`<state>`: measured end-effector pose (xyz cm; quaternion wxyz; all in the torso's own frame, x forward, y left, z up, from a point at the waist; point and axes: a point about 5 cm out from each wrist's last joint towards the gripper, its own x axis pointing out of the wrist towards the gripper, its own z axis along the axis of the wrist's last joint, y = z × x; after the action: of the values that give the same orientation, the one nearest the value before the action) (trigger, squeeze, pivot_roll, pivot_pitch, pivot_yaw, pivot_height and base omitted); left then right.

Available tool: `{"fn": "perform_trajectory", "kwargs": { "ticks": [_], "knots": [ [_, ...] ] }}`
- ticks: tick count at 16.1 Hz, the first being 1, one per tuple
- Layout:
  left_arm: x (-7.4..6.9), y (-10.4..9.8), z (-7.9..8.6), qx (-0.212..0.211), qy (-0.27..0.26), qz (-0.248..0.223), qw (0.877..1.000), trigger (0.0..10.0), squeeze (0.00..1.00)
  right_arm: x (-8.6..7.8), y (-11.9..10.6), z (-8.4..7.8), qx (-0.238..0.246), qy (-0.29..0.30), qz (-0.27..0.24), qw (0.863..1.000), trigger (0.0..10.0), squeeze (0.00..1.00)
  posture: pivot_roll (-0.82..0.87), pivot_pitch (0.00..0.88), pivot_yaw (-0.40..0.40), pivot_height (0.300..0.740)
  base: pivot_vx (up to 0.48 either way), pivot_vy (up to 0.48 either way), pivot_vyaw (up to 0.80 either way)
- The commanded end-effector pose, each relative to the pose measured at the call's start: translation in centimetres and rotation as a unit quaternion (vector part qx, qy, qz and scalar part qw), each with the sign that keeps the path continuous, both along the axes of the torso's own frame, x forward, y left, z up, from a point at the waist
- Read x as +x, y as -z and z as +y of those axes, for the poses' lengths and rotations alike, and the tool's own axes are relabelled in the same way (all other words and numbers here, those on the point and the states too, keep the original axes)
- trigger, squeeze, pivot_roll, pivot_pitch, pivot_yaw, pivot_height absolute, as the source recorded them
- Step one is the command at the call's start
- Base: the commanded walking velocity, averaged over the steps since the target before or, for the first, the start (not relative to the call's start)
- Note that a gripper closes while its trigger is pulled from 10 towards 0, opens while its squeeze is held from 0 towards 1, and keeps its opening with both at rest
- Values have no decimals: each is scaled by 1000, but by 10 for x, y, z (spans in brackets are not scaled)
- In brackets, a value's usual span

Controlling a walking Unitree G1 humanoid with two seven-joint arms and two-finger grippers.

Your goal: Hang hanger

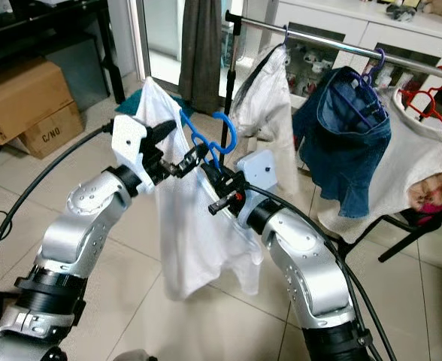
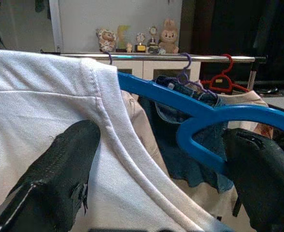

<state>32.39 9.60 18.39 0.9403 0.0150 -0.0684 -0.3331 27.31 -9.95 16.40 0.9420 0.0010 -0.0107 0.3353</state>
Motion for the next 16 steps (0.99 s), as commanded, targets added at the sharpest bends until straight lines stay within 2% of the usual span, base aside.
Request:
{"fn": "perform_trajectory", "kwargs": {
  "ticks": [1, 2, 9, 16],
  "knots": [
    [6, 4, 7, -2, -24, 17, 1000, 2510, 0, -5, -20, 7, 9, -33, -61, 998, 0, 0, -46, 0, -48, 740, 0, 0, 0],
    [7, 5, 7, -6, -24, 20, 1000, 0, 0, -5, -21, 8, 7, -37, -66, 997, 0, 0, -46, 0, -48, 740, 0, 0, 0],
    [14, 11, 9, 0, -43, 43, 998, 0, 0, -7, -26, 8, 33, -40, -79, 996, 0, 0, -51, 0, -44, 740, 0, 0, 0],
    [15, 11, 13, -4, -58, 42, 997, 0, 0, -5, -27, 6, 45, -36, -75, 995, 0, 0, -47, 0, -52, 740, 0, 0, 0]
  ]
}}
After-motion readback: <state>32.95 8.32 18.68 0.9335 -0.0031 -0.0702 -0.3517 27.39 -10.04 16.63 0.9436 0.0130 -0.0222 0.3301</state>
